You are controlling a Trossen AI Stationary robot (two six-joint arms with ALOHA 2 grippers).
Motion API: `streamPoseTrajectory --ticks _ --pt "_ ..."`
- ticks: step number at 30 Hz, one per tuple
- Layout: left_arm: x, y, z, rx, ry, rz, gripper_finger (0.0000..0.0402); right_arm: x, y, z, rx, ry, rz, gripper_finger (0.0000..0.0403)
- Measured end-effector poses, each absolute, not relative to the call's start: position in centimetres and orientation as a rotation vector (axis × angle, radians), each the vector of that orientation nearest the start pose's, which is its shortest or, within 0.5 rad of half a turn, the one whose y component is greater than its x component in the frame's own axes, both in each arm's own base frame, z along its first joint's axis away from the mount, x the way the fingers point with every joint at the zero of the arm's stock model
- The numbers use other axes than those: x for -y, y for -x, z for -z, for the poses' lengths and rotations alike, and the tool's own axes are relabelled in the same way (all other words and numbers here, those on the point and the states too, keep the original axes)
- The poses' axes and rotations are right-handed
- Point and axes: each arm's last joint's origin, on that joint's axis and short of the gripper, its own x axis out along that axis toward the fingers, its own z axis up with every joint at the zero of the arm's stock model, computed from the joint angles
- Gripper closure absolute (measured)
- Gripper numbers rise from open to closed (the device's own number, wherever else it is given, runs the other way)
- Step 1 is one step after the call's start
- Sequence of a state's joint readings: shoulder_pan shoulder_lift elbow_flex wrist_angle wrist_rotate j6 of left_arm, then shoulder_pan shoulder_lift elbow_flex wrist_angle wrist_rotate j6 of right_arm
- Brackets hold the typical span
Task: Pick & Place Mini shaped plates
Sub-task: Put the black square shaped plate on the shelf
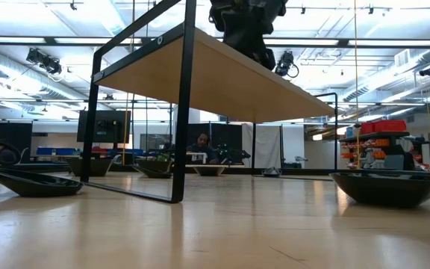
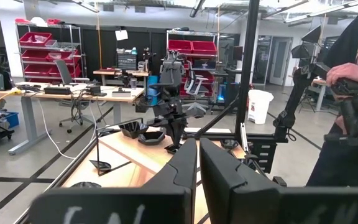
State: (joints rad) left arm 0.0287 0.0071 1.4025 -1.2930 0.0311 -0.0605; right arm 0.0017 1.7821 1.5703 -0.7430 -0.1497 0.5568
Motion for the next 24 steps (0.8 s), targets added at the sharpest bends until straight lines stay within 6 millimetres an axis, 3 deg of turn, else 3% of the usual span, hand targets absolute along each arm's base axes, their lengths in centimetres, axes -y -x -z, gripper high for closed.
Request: streamPoseTrajectory --ticks 24 --pt "0.56 16.41 -36.70 0.102 0.057 0.005 0.0376 -0.22 -38.00 -28.77 -0.988 -0.549 0.219 0.0403"
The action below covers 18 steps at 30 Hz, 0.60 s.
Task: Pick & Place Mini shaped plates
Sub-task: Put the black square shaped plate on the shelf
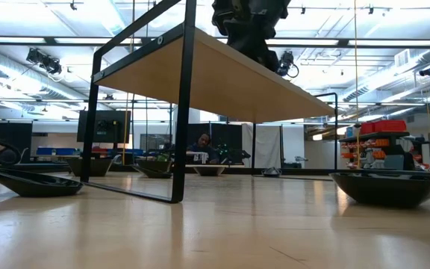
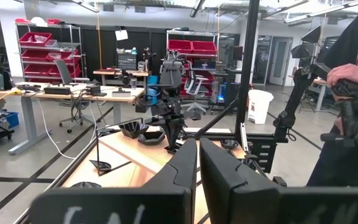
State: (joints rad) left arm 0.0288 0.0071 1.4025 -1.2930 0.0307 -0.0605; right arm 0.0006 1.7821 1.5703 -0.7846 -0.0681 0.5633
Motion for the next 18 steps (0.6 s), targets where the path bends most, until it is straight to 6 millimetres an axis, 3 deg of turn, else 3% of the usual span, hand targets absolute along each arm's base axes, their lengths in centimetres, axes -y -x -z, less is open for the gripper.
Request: streamPoseTrajectory --ticks 18 --pt "0.56 16.41 -36.70 0.102 0.057 0.005 0.0376 -0.16 -37.90 -28.70 -0.994 -0.531 0.241 0.0403"
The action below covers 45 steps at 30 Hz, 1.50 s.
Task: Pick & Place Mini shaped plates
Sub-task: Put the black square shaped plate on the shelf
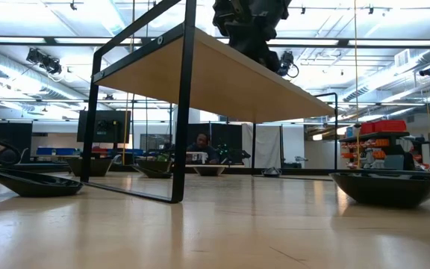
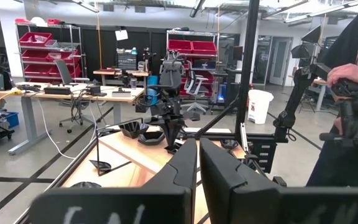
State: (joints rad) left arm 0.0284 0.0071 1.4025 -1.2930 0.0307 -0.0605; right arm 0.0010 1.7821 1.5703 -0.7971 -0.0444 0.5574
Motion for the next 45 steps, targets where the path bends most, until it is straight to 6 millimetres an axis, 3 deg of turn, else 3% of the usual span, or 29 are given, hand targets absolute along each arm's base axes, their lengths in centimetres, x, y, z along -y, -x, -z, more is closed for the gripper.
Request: streamPoseTrajectory --ticks 45 --pt "0.56 16.41 -36.70 0.102 0.057 0.005 0.0376 0.11 -37.37 -29.15 -0.987 -0.512 0.299 0.0403"
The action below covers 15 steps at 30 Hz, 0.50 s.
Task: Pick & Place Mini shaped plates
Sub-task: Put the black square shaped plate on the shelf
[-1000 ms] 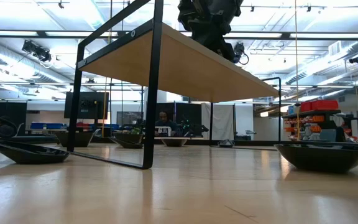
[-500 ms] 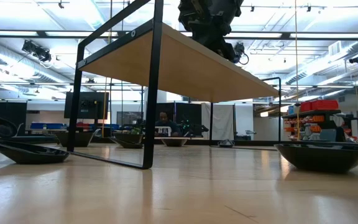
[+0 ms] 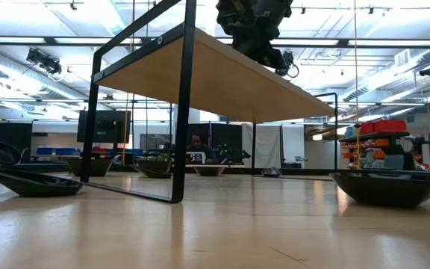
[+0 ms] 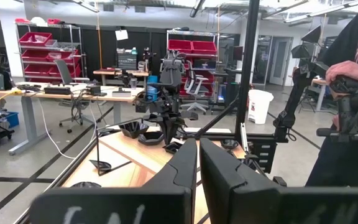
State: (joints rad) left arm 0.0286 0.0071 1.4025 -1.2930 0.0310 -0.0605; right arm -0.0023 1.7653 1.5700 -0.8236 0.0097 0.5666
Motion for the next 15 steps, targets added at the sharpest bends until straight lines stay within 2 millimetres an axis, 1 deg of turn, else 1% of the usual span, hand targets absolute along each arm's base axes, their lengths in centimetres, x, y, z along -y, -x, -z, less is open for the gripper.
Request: streamPoseTrajectory --ticks 5,10,15 --pt "0.56 16.41 -36.70 0.102 0.057 0.006 0.0376 0.16 -37.41 -29.18 -0.982 -0.511 0.296 0.0403" --pt "0.56 16.41 -36.70 0.102 0.057 0.005 0.0376 0.14 -37.41 -29.97 -0.933 -0.502 0.262 0.0403" --pt "0.56 16.41 -36.70 0.102 0.057 0.006 0.0376 0.06 -37.47 -30.03 -0.933 -0.509 0.229 0.0403"
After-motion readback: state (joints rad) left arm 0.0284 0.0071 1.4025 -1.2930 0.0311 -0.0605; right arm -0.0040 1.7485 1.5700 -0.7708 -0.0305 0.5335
